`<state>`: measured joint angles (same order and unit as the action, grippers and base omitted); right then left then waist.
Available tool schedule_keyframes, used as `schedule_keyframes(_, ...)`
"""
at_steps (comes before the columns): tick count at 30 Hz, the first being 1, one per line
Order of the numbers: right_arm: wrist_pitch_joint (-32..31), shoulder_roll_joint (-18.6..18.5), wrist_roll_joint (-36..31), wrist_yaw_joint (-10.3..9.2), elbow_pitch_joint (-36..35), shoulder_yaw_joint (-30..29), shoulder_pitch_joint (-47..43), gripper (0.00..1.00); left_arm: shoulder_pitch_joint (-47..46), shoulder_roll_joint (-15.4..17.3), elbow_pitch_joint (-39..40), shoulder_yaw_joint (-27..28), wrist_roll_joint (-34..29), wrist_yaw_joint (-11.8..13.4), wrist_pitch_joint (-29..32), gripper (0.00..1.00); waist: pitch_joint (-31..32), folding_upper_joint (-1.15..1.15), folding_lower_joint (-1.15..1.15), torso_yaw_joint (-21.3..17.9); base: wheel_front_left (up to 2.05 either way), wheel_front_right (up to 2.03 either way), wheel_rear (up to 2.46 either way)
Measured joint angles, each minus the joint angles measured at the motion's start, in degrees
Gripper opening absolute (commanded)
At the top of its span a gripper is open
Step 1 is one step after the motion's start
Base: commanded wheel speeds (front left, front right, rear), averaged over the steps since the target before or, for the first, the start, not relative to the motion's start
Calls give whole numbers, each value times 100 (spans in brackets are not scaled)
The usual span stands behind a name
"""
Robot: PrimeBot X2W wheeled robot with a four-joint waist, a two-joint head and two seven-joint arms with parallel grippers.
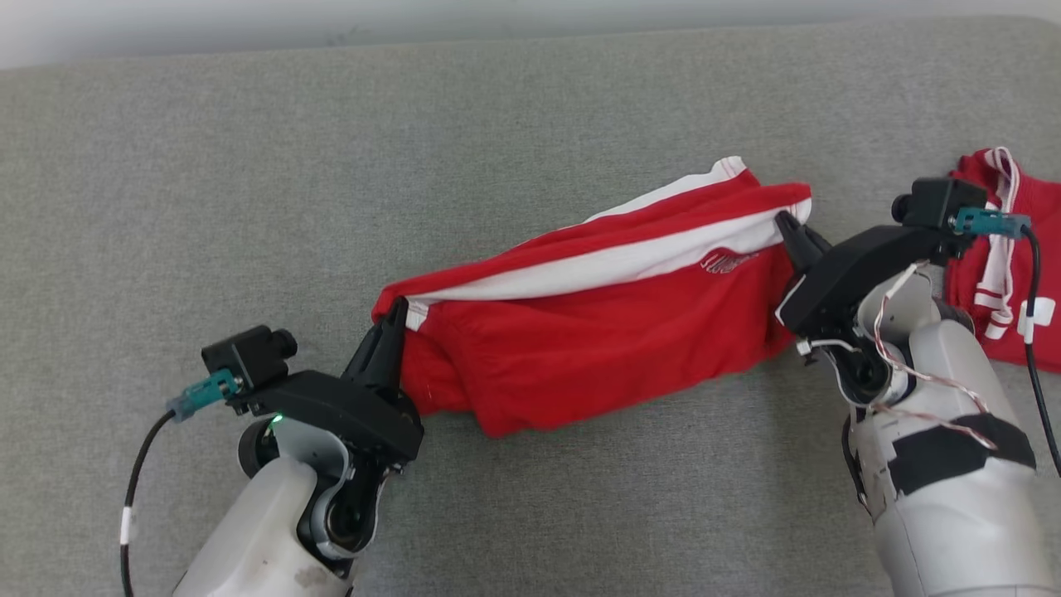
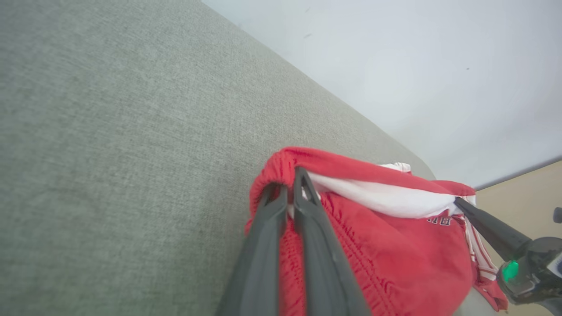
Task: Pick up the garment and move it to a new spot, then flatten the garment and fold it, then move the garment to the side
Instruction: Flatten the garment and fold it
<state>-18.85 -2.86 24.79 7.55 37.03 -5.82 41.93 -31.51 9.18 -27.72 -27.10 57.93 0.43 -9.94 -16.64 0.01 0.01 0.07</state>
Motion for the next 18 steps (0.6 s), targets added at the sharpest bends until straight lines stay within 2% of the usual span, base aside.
schedule_keyframes(1,100,-1,48,0,125,15,97,34,-54,-31,-74,11,2,-4,0,0,-19,0,0,18,0,0,0)
schedule_keyframes(2,211,-1,88,0,256,32,191,100,-104,-54,-135,4,2,-31,-8,4,-35,0,0,34,0,0,0)
schedule_keyframes(3,339,-2,114,0,350,81,279,100,-146,-80,-183,11,3,-38,-30,93,-48,0,0,47,0,0,0)
schedule_keyframes(4,466,-4,200,0,435,129,363,100,-184,-110,-232,22,3,-46,-76,100,-57,0,0,59,0,0,0)
schedule_keyframes(10,1237,-1,647,0,717,438,635,100,-243,-164,-376,42,-118,-153,-323,100,3,0,-1,81,0,0,0)
schedule_keyframes(17,1496,-165,667,0,695,711,466,100,71,-5,-183,266,-605,-243,-495,100,225,0,-2,74,0,0,0)
schedule_keyframes(18,1535,-288,682,0,662,771,263,100,299,32,25,436,-860,-250,-498,100,324,0,-2,71,0,0,0)
